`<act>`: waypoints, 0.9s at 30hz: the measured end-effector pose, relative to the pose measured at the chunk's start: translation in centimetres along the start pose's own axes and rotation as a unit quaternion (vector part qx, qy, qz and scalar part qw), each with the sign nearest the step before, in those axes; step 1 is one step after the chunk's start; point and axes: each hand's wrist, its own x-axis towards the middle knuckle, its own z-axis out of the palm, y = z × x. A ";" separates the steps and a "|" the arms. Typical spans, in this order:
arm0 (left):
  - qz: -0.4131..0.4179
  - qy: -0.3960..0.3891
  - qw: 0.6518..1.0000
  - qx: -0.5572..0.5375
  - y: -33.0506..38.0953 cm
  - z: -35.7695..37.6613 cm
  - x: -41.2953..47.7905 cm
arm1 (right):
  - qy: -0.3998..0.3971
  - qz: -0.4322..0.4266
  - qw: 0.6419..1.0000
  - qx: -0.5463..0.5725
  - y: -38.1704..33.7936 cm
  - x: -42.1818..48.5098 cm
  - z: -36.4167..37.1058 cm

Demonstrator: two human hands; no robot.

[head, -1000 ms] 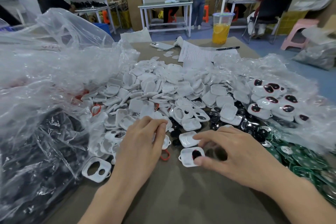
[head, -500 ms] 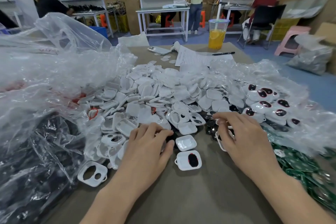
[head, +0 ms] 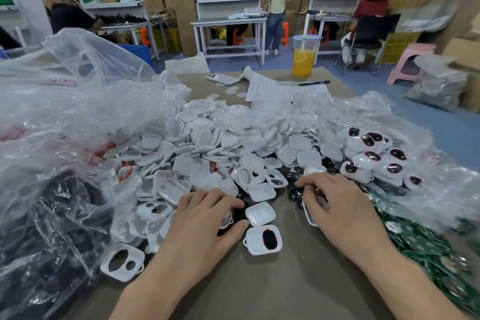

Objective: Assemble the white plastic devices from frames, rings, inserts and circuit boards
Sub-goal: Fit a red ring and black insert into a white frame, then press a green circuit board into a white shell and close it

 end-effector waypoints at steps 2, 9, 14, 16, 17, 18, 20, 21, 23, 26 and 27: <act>0.002 0.008 1.000 -0.013 0.1 -0.1 0.0 | -0.015 -0.001 1.000 -0.004 0.0 0.0 0.0; 0.007 0.062 0.998 0.004 0.2 0.4 0.1 | -0.045 -0.015 0.999 -0.025 0.1 -0.1 0.3; 0.004 0.079 0.997 0.006 0.1 0.6 0.2 | -0.050 -0.024 0.998 -0.025 0.1 -0.1 0.3; 0.003 0.083 0.997 -0.003 0.0 0.7 0.2 | -0.047 -0.016 0.999 -0.018 0.0 -0.1 0.3; 0.002 0.081 0.997 -0.007 0.0 0.7 0.2 | -0.046 -0.010 0.999 -0.015 -0.1 -0.1 0.3; 0.002 0.077 0.997 -0.010 0.0 0.7 0.2 | -0.045 -0.006 0.999 -0.014 -0.1 -0.1 0.2; 0.002 0.074 0.997 -0.012 0.1 0.8 0.2 | -0.040 -0.002 0.999 -0.013 -0.3 -0.1 0.1; 0.001 0.074 0.997 -0.013 0.1 0.8 0.3 | -0.042 0.002 0.999 -0.009 -0.3 -0.1 0.0; -0.003 0.075 0.997 -0.014 0.1 0.7 0.3 | -0.052 0.017 0.999 0.003 -0.5 -0.2 -0.2; 0.000 0.071 0.997 -0.011 0.2 0.7 0.3 | -0.033 0.028 0.999 0.017 -0.5 -0.3 -0.3; 0.001 0.073 0.997 -0.011 0.2 0.7 0.3 | -0.024 0.028 0.999 0.020 -0.5 -0.3 -0.3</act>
